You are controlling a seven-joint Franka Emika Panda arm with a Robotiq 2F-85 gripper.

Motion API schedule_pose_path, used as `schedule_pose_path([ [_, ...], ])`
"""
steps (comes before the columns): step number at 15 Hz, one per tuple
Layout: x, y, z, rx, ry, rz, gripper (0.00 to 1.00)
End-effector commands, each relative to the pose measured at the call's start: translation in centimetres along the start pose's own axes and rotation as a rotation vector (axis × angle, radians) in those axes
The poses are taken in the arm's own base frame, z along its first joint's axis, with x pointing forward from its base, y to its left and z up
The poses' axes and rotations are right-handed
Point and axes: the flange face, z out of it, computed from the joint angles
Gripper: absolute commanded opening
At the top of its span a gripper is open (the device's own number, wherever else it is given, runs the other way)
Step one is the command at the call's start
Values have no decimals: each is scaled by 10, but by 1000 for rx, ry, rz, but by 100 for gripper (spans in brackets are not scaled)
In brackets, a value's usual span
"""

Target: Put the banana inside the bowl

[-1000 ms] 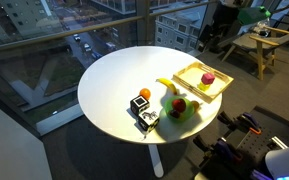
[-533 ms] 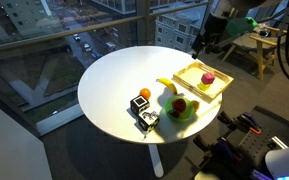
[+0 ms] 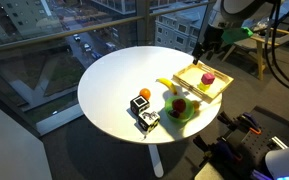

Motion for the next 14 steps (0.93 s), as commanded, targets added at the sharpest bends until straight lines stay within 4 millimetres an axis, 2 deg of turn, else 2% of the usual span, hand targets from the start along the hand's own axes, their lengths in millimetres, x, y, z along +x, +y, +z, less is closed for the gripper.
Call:
schedule_pose_path([
  [1, 16, 15, 11, -5, 6, 57, 100],
  [7, 37, 33, 33, -23, -29, 96, 100],
  [14, 61, 37, 48, -72, -53, 128, 100],
])
